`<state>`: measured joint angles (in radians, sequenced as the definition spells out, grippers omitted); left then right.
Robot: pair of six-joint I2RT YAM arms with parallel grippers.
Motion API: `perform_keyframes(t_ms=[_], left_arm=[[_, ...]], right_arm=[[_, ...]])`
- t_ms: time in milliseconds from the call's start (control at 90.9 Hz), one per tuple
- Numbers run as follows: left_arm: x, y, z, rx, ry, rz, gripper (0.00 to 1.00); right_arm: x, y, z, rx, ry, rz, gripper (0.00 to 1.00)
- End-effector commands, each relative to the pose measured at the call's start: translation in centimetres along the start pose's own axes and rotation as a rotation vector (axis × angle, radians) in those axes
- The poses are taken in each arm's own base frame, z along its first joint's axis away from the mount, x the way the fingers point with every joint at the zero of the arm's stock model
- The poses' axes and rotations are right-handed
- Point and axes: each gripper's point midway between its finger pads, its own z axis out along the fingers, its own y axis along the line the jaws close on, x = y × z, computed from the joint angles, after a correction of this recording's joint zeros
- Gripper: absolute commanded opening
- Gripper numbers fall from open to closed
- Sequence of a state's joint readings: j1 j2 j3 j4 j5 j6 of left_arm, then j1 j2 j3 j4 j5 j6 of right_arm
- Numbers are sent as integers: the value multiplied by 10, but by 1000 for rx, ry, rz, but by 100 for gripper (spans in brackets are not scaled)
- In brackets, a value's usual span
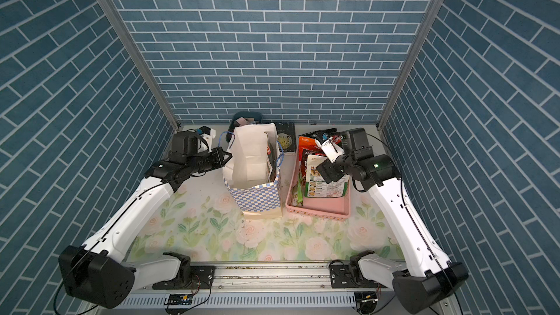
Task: Place the condiment packets inside the bag
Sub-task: Pick up the condiment packet from the storage box.
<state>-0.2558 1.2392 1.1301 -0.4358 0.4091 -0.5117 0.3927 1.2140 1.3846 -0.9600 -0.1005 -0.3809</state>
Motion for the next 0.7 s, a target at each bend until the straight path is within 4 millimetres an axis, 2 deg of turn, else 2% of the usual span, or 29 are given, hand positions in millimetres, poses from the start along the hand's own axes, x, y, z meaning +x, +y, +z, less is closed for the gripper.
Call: perform_keyframes(t_ms=[0, 231, 484, 583, 693], left_arm=[[10, 5, 5, -9, 37, -3, 0], [10, 5, 5, -10, 33, -2, 0], [12, 7, 7, -12, 39, -2, 0], [12, 7, 8, -14, 40, -4, 0], [12, 7, 7, -14, 38, -3, 0]], right_arm=[[4, -3, 1, -8, 35, -198, 89], [-19, -30, 11, 52, 7, -293, 90], [4, -38, 39, 3, 111, -300, 89], [8, -42, 42, 13, 106, -294, 88], [13, -34, 44, -31, 95, -290, 84]])
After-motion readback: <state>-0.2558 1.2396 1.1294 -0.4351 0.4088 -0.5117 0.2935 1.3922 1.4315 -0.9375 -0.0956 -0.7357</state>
